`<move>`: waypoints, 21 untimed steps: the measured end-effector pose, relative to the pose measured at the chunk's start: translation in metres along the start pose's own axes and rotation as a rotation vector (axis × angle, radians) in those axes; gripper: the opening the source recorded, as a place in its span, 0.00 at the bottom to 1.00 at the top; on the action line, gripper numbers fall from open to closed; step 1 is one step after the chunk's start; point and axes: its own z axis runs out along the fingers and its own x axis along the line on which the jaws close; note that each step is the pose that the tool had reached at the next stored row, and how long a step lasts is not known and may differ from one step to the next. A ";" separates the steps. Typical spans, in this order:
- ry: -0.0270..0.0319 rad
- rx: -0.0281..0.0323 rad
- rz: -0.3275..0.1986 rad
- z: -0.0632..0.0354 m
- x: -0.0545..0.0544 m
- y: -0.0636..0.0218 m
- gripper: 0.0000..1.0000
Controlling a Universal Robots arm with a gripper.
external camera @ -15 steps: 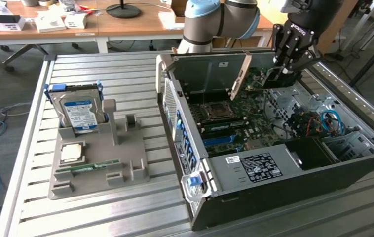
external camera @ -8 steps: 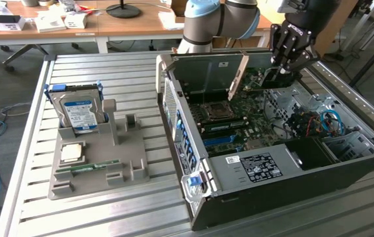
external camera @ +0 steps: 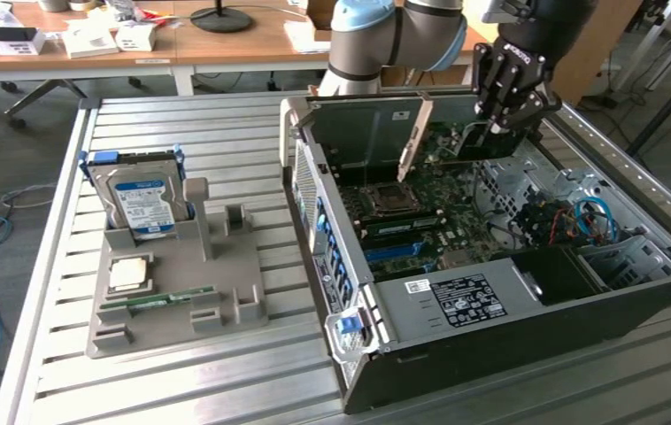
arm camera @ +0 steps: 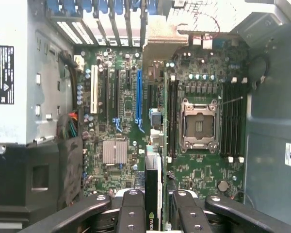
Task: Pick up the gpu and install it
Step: 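Insert the gpu into the slot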
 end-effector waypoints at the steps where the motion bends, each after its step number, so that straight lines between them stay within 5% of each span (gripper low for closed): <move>1: 0.0000 0.0000 0.000 0.0001 0.000 0.0020 0.27; 8: 0.0001 0.0000 0.000 0.0003 0.000 0.0057 0.27; 14: 0.0002 0.0116 -0.001 0.0027 0.000 0.0085 0.27; 21: 0.0001 0.0121 -0.001 0.0028 0.000 0.0085 0.27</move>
